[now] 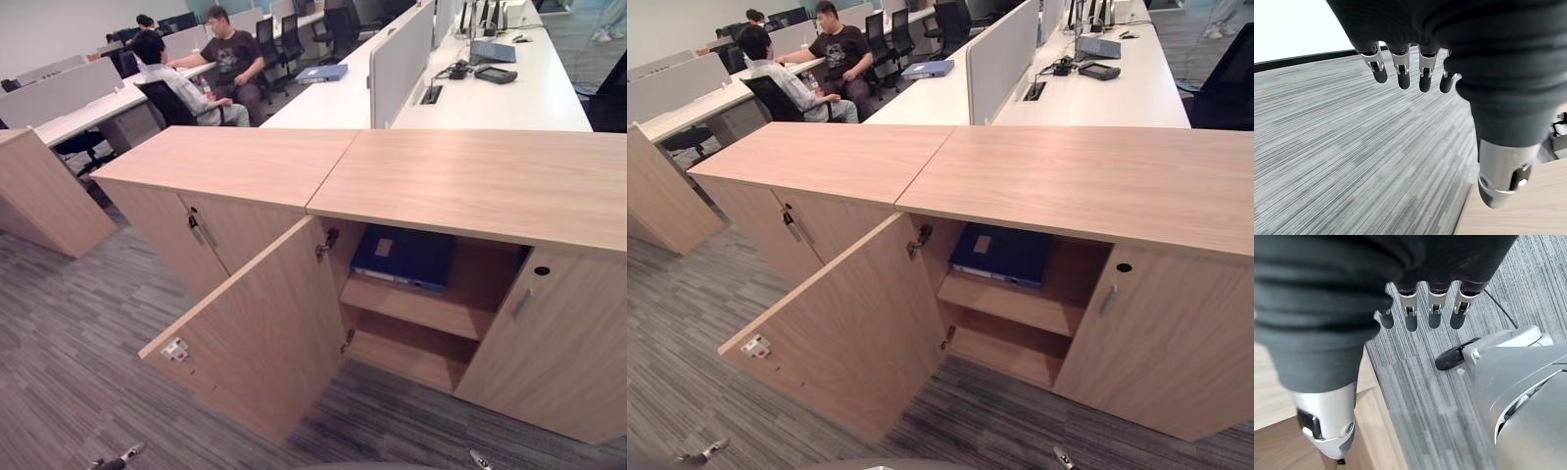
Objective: Put the empty folder in the office cabinet
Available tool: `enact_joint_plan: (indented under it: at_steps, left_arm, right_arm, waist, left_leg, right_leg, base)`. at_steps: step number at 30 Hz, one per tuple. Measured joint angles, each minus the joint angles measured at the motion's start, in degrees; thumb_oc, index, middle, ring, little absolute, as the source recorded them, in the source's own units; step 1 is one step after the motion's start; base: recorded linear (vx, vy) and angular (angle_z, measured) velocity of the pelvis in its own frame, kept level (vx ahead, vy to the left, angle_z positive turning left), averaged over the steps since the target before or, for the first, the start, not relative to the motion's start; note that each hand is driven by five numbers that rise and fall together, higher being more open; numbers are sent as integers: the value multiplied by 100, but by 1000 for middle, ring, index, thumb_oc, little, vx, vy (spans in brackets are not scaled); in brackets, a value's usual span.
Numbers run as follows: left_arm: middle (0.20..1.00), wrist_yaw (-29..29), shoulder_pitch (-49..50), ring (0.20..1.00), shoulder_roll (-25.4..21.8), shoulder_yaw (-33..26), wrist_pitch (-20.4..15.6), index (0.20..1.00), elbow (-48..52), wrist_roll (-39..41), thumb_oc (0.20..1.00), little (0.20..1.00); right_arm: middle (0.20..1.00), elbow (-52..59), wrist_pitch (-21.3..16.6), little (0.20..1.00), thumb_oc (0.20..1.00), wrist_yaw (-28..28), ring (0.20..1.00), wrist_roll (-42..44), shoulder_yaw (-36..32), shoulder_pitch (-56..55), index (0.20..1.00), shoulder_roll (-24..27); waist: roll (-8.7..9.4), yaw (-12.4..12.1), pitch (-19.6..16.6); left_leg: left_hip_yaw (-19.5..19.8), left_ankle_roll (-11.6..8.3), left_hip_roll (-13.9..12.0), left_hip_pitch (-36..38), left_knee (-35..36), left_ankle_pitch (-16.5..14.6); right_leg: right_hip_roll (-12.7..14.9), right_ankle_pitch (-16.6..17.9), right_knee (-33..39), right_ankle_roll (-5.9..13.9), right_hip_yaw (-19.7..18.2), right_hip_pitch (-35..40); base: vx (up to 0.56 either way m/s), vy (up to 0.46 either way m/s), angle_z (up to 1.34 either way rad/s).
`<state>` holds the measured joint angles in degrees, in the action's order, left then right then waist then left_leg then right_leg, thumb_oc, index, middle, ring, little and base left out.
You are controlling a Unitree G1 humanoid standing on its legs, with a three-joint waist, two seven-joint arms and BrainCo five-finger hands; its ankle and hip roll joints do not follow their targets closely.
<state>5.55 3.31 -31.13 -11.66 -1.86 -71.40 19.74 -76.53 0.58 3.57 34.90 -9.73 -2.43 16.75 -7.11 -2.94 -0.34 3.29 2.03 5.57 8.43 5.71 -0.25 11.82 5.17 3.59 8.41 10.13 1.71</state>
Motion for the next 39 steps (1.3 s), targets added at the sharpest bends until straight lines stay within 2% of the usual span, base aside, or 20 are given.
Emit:
enact_joint_plan:
  at_steps: [7,11,15,21,22,25,27,32,35,39]
  left_arm:
    - [1000,-13,-498,1000,-79,594,-15,1000,523,-102,1000,1000]
    - [1000,-15,-568,1000,-83,742,-13,1000,882,-102,1000,1000]
    - [1000,43,-640,1000,-40,970,13,1000,1380,-109,1000,1000]
    - [1000,143,-722,1000,-145,1344,96,1000,1562,-666,1000,1000]
    - [1000,170,-718,1000,-304,1515,136,1000,1883,-901,1000,1000]
    - [1000,223,-722,1000,-399,1640,187,1000,2552,-1060,1000,1000]
    - [1000,215,-646,1000,-542,1879,293,1000,3008,-1530,1000,1000]
    - [1000,187,-374,1000,-508,1923,403,1000,3725,-1901,1000,1000]
    - [1000,37,-52,1000,-584,2330,476,1000,4631,-2146,1000,1000]
    - [1000,-377,645,1000,-533,2595,467,1000,5786,-1581,1000,1000]
  right_arm:
    - [1000,1,-10,1000,1000,-57,1000,0,99,26,1000,-2]
    - [1000,2,-22,1000,1000,-107,1000,-1,114,45,1000,-1]
    - [1000,2,-18,1000,1000,-109,1000,-2,113,26,1000,-1]
    - [1000,7,-10,1000,1000,-117,1000,-13,237,84,1000,0]
    - [1000,6,-3,1000,1000,-117,1000,-12,236,77,1000,-2]
    - [1000,8,7,1000,1000,-117,1000,-12,233,59,1000,-4]
    - [1000,6,9,1000,1000,-119,1000,-12,225,37,1000,-7]
    - [1000,8,11,1000,1000,-121,1000,-16,217,17,1000,-88]
    - [1000,7,11,1000,1000,-118,1000,-16,206,-12,1000,-202]
    - [1000,8,-1,1000,1000,-97,1000,-5,207,-23,1000,-230]
  waist:
    - [145,0,-154]
    - [195,68,-181]
    - [178,87,-142]
    - [168,56,-116]
    - [194,44,-76]
    - [184,23,-74]
    - [222,-5,-47]
    - [242,-105,-32]
    - [262,-246,-10]
    - [267,-322,17]
  left_leg:
    - [-18,33,-3,-6,0,23]
    - [-55,35,-12,-3,-6,24]
    - [-70,35,-37,31,-53,26]
    - [-60,20,-41,71,2,12]
    - [-43,2,-38,25,3,-2]
    - [-47,1,-39,27,2,16]
    - [-52,22,-39,20,2,33]
    - [-19,25,-37,27,1,35]
    - [11,30,-18,27,0,40]
    - [62,33,42,17,-1,44]
  right_leg:
    - [-4,23,25,-5,-8,-4]
    - [-20,97,174,-11,-5,55]
    - [-47,141,178,-9,2,105]
    - [-52,119,177,9,3,138]
    - [-47,121,177,3,3,128]
    - [-43,135,177,-7,4,101]
    - [-44,140,178,-6,3,92]
    - [-44,167,178,0,17,119]
    - [-23,179,178,-3,30,133]
    - [45,192,177,23,75,144]
  base:
    - [0,-7,-1]
    - [2,-14,-4]
    - [7,-15,-1]
    - [1,-3,1]
    - [0,0,0]
    - [0,-7,1]
    - [0,0,0]
    - [1,-9,5]
    - [-10,-10,5]
    - [2,-5,8]
